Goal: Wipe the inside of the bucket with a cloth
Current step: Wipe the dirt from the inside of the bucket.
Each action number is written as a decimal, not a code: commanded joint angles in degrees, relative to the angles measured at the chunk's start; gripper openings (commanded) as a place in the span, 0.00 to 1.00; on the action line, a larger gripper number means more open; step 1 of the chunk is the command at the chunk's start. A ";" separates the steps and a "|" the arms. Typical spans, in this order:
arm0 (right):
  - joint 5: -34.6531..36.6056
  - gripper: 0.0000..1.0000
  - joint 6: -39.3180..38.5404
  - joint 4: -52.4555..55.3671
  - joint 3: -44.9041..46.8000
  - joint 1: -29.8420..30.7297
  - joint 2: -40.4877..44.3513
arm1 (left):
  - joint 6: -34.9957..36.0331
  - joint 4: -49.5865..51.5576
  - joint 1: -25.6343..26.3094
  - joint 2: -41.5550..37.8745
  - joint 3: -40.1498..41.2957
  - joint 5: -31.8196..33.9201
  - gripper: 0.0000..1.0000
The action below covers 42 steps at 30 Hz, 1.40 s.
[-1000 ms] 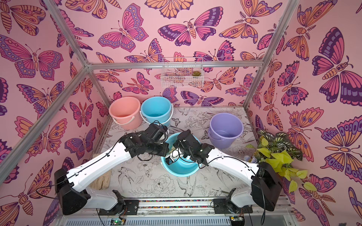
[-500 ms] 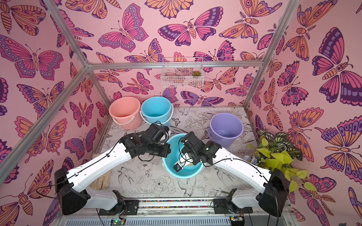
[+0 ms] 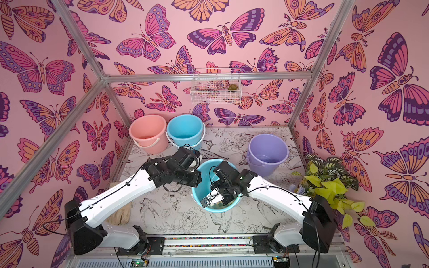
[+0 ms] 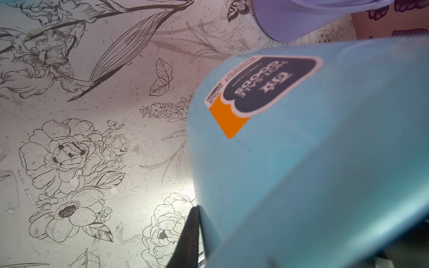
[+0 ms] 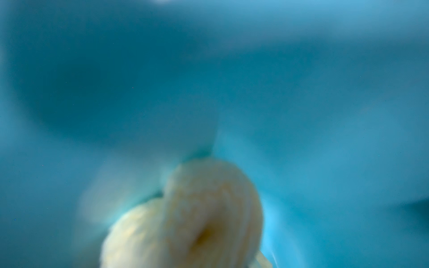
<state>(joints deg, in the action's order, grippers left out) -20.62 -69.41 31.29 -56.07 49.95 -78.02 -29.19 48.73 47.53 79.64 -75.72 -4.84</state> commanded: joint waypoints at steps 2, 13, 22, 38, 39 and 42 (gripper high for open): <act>-5.51 0.00 6.19 -24.34 5.70 0.00 -1.12 | -1.48 -2.50 -0.42 -0.36 -1.44 -0.52 0.00; 9.92 0.00 -5.20 -43.10 7.14 0.05 -5.38 | -1.79 -2.37 -0.42 -0.23 -1.79 -0.35 0.00; 23.44 0.00 -21.26 -32.56 3.88 -0.12 -4.28 | -2.10 -2.40 -0.42 0.44 -2.16 0.66 0.00; 33.80 0.00 -21.54 2.94 -1.43 -0.03 1.55 | -0.88 -0.22 -0.42 2.92 -5.49 2.64 0.00; 32.79 0.00 -20.15 5.97 -2.02 -0.03 1.64 | -0.72 -0.13 -0.42 3.04 -5.70 2.84 0.00; 27.51 0.00 -15.61 12.87 -3.39 0.01 1.47 | -0.38 0.12 -0.42 3.42 -6.32 2.74 0.00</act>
<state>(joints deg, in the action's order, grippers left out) 10.81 -89.56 31.57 -57.58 49.69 -77.19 -29.56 50.94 47.37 82.89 -79.70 -3.05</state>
